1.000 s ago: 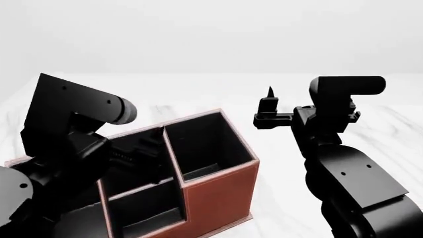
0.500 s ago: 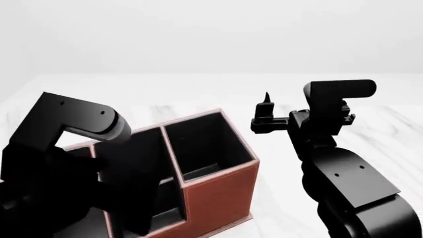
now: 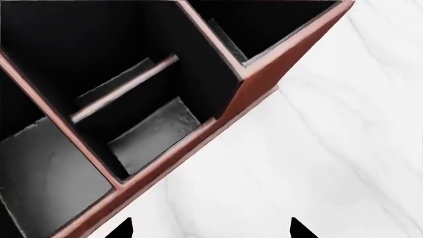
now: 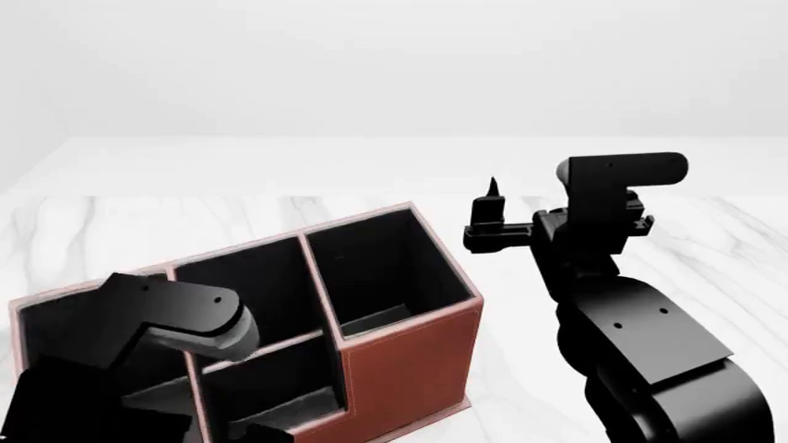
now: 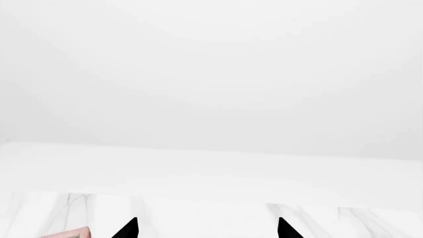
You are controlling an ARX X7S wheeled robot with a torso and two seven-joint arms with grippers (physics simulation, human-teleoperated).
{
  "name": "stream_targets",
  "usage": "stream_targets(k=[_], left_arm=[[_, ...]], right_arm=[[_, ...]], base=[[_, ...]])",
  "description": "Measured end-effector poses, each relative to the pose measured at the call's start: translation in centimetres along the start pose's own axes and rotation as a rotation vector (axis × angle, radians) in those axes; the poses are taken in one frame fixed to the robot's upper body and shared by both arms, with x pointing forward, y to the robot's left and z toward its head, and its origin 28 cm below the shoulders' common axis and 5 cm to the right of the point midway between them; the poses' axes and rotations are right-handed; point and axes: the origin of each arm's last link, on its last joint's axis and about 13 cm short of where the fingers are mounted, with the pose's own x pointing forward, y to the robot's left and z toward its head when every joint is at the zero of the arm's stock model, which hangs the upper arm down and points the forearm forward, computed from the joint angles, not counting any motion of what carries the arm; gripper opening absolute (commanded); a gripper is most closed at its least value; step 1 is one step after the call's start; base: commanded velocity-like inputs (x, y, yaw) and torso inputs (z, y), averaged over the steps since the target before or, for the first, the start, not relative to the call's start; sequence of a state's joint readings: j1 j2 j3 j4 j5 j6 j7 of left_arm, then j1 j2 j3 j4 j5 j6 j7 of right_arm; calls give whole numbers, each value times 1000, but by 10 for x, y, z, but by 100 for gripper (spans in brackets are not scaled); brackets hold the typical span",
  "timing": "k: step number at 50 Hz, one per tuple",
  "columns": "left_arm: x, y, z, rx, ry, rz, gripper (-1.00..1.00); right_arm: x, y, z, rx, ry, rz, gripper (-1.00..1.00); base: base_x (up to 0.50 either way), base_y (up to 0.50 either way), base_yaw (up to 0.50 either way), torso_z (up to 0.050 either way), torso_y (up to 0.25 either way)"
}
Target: Pick up the book and place it in the front compartment of the caddy.
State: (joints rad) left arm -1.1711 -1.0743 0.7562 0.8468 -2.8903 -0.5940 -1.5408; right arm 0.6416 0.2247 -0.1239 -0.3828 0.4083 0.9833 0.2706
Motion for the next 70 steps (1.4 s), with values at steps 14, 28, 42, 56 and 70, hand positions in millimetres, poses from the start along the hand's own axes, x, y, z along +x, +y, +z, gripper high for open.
stream_targets(k=[14,28,42,56,70], left_arm=[[-4,-3,-10,-44,93,43,100],[-2,-3,-19,-69,163,67,100],[1,0,-31,-90,219,84,100],[0,2,-40,-109,257,102,100],[6,5,-53,-126,308,105,100]], right_arm=[[2,1,-3,-1,12,1,100],[3,1,-5,-2,20,1,100],[4,1,-6,-4,23,-2,100],[5,2,-7,-6,27,-1,100],[6,3,-8,-4,33,-1,100]], base=[[0,0,0,0,0],[0,0,0,0,0],[0,0,0,0,0],[0,0,0,0,0],[0,0,0,0,0]])
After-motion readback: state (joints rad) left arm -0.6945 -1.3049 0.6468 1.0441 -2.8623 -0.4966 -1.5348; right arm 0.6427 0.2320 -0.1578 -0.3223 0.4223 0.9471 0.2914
